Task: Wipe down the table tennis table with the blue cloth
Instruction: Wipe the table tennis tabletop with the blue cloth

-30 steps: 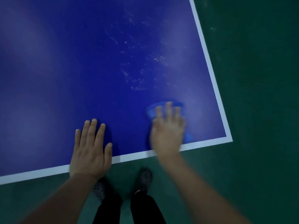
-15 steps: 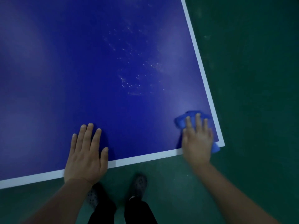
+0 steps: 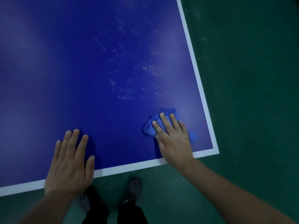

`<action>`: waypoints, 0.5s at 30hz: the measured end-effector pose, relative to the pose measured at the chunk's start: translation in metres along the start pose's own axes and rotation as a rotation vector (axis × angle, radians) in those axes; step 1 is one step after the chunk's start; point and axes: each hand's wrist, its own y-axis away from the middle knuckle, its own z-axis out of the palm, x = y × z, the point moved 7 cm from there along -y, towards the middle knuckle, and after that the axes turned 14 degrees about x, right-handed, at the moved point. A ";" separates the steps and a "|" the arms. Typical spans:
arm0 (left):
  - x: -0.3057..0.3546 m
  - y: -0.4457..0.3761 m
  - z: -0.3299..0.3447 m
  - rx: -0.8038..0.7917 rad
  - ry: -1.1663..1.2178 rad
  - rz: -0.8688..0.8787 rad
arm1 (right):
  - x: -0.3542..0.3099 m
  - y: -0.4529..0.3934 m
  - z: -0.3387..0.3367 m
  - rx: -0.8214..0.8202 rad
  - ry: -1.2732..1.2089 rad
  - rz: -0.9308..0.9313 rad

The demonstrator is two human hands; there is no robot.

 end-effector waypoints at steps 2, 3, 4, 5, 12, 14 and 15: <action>0.000 -0.001 0.001 -0.006 0.001 0.002 | 0.033 -0.028 0.002 0.021 -0.004 -0.014; 0.000 -0.001 0.001 -0.006 -0.002 0.000 | 0.060 -0.048 0.001 0.028 0.032 0.085; 0.000 -0.001 0.001 -0.005 -0.007 -0.001 | 0.090 -0.067 -0.001 0.024 0.080 0.206; 0.000 -0.001 0.002 -0.006 -0.014 -0.003 | 0.115 -0.081 -0.001 0.020 0.111 0.321; -0.004 -0.001 0.005 -0.012 -0.017 0.005 | 0.070 0.026 -0.013 0.024 0.063 0.276; -0.005 -0.001 0.006 -0.017 -0.017 0.007 | 0.076 0.021 -0.011 -0.008 0.023 0.247; -0.005 -0.001 0.006 -0.015 -0.019 0.009 | 0.084 0.004 -0.010 -0.006 0.035 0.249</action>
